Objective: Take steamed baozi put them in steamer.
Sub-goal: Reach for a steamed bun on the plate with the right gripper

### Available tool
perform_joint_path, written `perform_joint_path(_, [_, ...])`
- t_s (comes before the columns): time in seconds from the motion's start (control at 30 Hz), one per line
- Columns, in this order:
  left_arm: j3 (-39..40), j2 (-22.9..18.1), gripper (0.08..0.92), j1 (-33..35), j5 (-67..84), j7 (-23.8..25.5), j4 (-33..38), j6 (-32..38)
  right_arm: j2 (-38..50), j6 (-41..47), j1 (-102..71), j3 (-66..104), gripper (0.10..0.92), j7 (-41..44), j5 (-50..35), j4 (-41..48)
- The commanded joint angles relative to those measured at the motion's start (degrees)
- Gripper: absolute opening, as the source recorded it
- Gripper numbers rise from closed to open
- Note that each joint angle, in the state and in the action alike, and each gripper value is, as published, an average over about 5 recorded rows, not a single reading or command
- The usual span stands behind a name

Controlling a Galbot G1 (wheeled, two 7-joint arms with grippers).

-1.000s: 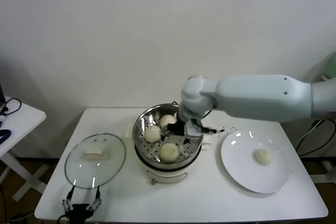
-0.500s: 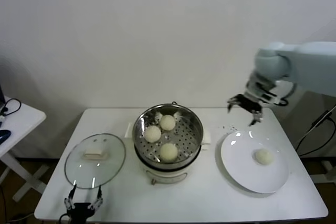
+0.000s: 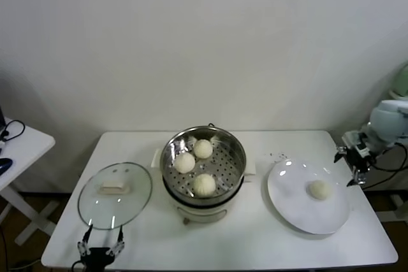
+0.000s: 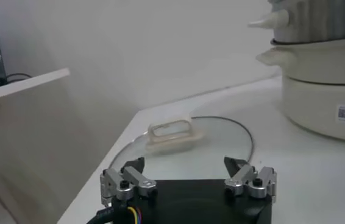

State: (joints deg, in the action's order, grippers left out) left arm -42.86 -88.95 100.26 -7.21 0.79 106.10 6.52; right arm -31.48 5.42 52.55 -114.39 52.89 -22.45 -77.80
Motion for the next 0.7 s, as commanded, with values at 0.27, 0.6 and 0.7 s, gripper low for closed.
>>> perform_joint_path(0.27, [-0.6, -0.7, 0.823, 1.2, -0.2, 0.0, 0.9, 0.0, 0.3, 4.8, -32.5, 30.9, 0.823, -1.4, 5.2, 12.9])
perform_joint_path(0.6, [-0.6, -1.0, 0.823, 1.6, -0.8, -0.3, 0.9, 0.2, -1.3, 1.1, -37.9, 37.0, 0.823, 0.5, 10.0, 16.3])
perform_joint_path(0.7, [-0.7, -1.0, 0.823, 1.7, -0.8, -0.3, 1.0, 0.3, -2.3, 0.6, -38.4, 37.5, 0.823, 0.8, 10.4, 17.0])
